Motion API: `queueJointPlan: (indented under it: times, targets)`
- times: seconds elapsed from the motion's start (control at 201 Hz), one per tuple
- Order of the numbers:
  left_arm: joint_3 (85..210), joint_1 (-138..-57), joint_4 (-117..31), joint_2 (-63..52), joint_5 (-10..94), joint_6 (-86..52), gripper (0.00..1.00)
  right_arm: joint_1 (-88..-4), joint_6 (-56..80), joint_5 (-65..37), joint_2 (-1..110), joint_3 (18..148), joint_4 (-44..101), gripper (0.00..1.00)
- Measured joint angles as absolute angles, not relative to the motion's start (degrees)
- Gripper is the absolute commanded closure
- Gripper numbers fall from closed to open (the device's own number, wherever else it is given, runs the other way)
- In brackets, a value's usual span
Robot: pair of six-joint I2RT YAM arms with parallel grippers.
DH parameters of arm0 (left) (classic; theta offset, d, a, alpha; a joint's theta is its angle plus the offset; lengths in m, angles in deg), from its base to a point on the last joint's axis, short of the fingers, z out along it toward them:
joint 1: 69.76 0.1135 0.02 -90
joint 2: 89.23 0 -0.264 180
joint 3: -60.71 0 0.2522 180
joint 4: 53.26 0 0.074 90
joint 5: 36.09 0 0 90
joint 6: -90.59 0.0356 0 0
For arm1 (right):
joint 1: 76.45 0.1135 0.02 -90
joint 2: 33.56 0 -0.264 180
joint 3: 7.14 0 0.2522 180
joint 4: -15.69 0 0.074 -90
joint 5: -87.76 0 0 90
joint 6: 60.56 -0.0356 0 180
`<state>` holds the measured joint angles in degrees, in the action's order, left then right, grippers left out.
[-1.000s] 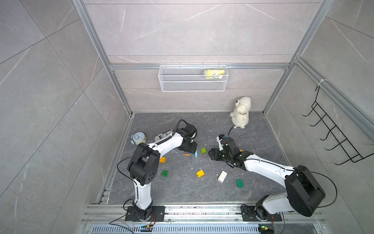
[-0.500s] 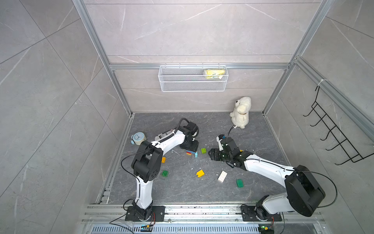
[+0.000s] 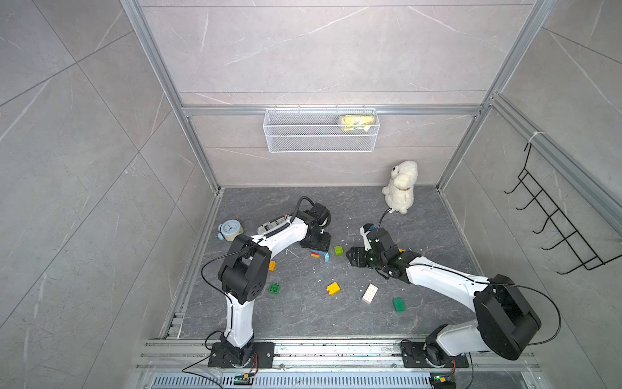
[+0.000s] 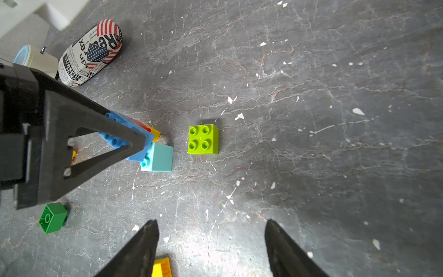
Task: Assemble the letter h with lego
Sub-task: Assemble the lego brick with the lego brick.
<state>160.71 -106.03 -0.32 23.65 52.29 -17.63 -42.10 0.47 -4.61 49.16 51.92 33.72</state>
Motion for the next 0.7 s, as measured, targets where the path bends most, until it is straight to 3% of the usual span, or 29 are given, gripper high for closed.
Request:
queueJointPlan:
  times: [0.697]
  targets:
    - [158.7,-105.6,-3.5,22.3,56.9,-34.0,1.0,-42.1,0.5,-5.3,49.2,51.9,33.7,0.28]
